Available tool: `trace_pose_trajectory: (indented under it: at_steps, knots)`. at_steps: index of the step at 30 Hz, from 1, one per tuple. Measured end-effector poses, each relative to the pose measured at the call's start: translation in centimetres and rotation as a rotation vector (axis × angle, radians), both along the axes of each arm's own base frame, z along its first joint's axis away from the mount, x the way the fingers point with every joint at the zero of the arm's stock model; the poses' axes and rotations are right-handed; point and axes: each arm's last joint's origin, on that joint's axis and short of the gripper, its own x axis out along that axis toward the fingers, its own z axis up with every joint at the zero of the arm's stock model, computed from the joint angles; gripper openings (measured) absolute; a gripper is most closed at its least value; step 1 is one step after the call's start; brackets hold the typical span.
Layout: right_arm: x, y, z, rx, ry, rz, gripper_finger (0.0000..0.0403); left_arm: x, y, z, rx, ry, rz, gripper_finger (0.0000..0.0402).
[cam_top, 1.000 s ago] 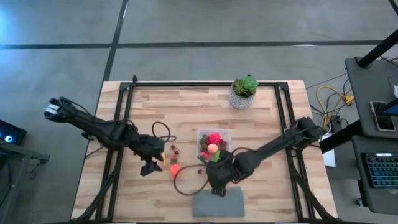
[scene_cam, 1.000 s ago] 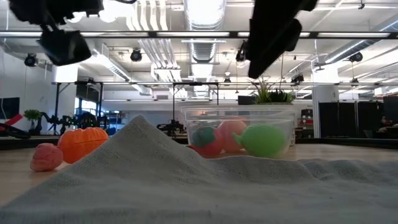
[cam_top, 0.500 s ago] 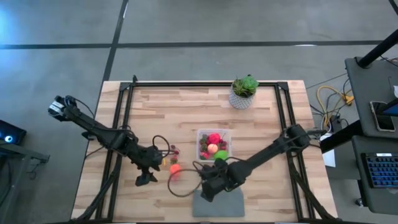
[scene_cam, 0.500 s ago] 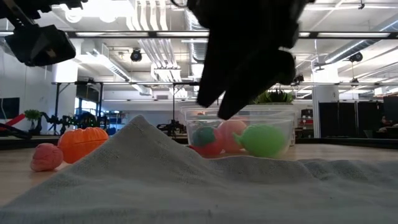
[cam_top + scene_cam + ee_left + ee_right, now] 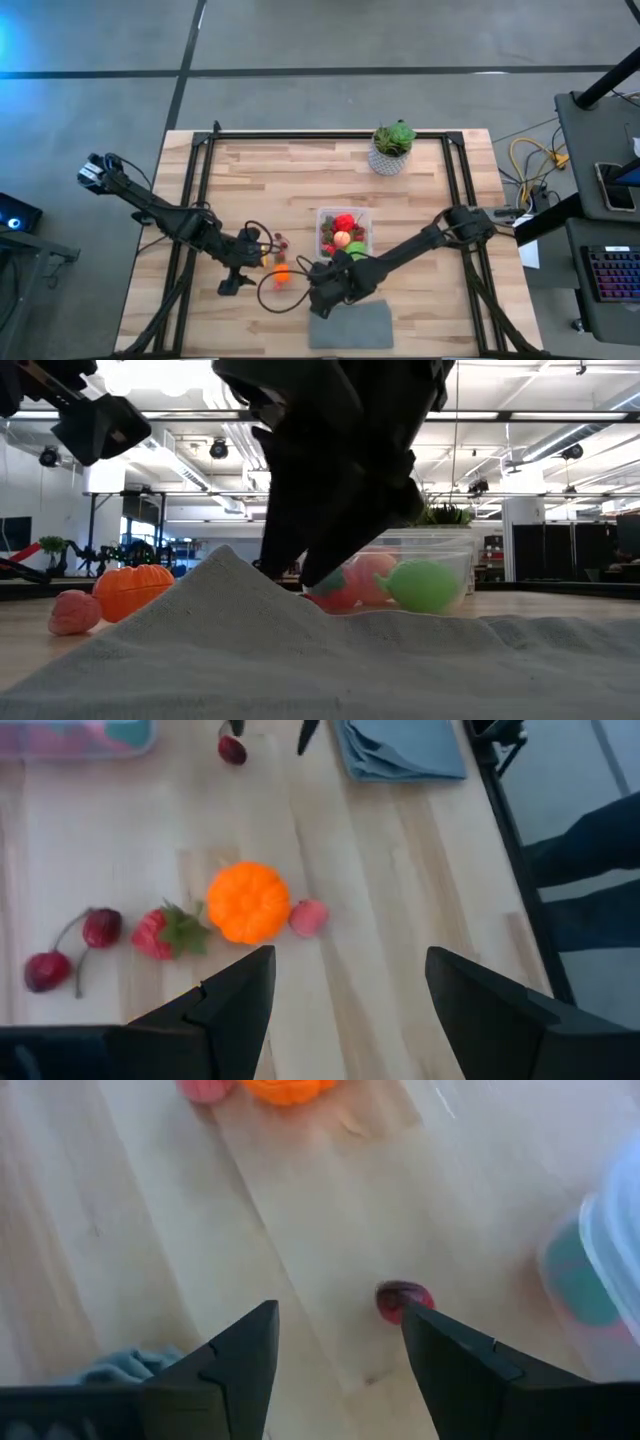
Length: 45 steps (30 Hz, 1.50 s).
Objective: Pick and placing Produce into tupperware
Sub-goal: Put the red cherry into the transparent container
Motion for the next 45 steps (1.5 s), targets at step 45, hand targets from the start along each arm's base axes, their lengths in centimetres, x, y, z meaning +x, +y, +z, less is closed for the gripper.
trace_pose_trajectory:
  at_steps: [45]
  knots:
    - [1.5,-2.5,-0.4,0.104,0.095,-0.162,0.0205,-0.2,0.4,-0.1,0.131,-0.041,-0.054,0.0244]
